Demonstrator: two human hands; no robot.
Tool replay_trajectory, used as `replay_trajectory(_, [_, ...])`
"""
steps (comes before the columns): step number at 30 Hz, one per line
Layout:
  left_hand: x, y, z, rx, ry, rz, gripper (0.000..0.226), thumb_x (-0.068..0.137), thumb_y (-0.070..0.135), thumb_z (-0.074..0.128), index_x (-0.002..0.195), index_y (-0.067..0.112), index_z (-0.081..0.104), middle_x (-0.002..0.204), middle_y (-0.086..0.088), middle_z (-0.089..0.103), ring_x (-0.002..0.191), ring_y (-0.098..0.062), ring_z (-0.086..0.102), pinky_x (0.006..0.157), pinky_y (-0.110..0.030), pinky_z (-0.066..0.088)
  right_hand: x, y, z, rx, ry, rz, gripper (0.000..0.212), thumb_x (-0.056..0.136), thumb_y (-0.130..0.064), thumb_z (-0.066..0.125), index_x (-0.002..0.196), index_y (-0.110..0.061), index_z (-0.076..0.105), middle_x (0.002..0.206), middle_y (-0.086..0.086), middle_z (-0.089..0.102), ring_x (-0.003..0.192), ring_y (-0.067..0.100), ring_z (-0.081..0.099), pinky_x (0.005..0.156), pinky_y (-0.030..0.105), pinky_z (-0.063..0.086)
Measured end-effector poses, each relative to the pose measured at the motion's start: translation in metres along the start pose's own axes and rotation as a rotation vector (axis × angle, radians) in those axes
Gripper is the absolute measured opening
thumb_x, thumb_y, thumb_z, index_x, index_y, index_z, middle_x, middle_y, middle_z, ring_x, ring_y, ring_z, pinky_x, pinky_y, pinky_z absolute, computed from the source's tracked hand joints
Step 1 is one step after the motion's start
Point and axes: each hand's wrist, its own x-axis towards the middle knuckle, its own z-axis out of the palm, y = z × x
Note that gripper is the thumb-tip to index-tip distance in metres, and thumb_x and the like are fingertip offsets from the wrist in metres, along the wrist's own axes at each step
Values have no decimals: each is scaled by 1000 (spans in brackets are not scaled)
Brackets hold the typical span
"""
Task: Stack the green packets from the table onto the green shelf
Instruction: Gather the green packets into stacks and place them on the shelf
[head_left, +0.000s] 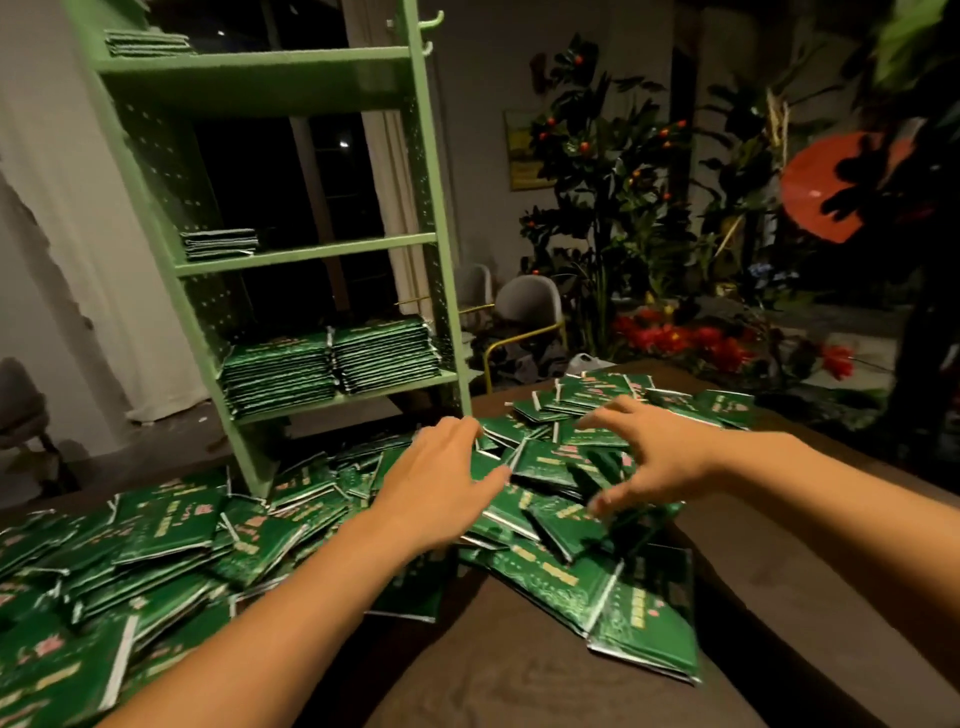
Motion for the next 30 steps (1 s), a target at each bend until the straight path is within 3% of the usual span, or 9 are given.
replay_trajectory(2, [4, 5, 9, 22, -28, -4, 70, 95, 68, 45, 149, 25, 34, 151, 5, 39, 139, -18, 35, 112, -37, 35, -11, 18, 11, 28, -84, 35, 125, 57, -71, 83, 156, -43, 12, 162, -8, 8, 151, 24, 18, 122, 42, 26])
replay_trajectory(5, [13, 8, 20, 68, -39, -38, 82, 93, 75, 39, 156, 24, 26, 161, 4, 29, 148, -18, 26, 120, -37, 25, -20, 38, 28, 36, -139, 31, 142, 48, -71, 87, 155, -50, -4, 165, -13, -13, 154, 21, -1, 124, 44, 14])
replay_trajectory(11, [32, -17, 44, 85, -62, -291, 84, 95, 73, 9, 163, 23, 6, 170, -1, 8, 157, -23, 4, 126, -48, 2, -11, 48, 57, 0, -35, -82, 146, 41, -84, 77, 149, -57, -17, 162, -11, -29, 152, 22, -21, 125, 52, 2])
replay_trajectory(14, [32, -29, 51, 72, -141, -349, 86, 93, 78, 9, 162, 28, 4, 169, 0, 11, 156, -25, 7, 125, -56, 3, -3, 45, 66, 22, 21, -135, 140, 44, -90, 69, 147, -59, -19, 162, -13, -30, 151, 20, -23, 124, 53, -5])
replay_trajectory(18, [22, -34, 53, 131, -70, -289, 82, 89, 81, 19, 155, 33, 30, 144, -3, 37, 138, -27, 31, 118, -51, 24, 2, 27, 85, 77, 53, -149, 128, 54, -97, 57, 151, -54, -15, 165, -12, -13, 154, 19, -7, 124, 52, 9])
replay_trajectory(22, [1, -43, 56, 24, -103, -254, 88, 83, 86, 19, 152, 31, 30, 160, 0, 26, 150, -24, 20, 122, -54, 19, -2, 2, 92, 5, 157, -209, 119, 63, -97, 49, 156, -46, -3, 159, -6, 13, 145, 18, 20, 118, 43, 28])
replay_trajectory(25, [-22, -50, 51, -2, -89, -243, 88, 88, 82, 21, 153, 24, 28, 159, 2, 32, 147, -20, 26, 121, -48, 24, -5, -19, 94, -117, 224, -271, 112, 66, -98, 39, 157, -40, 8, 143, -4, 29, 123, 18, 39, 105, 38, 38])
replay_trajectory(28, [-46, -53, 46, -10, -20, -252, 71, 98, 68, 30, 154, 24, 28, 158, 2, 36, 144, -19, 33, 119, -41, 29, -7, -41, 95, -142, 280, -328, 104, 72, -94, 36, 157, -36, 18, 135, -4, 36, 115, 17, 43, 100, 36, 39])
replay_trajectory(30, [-61, -58, 42, 33, 16, -264, 65, 99, 65, 31, 150, 24, 33, 149, 2, 44, 135, -19, 41, 112, -39, 34, -6, -58, 97, -125, 270, -369, 103, 73, -95, 35, 157, -39, 15, 144, -6, 32, 126, 15, 37, 109, 34, 34])
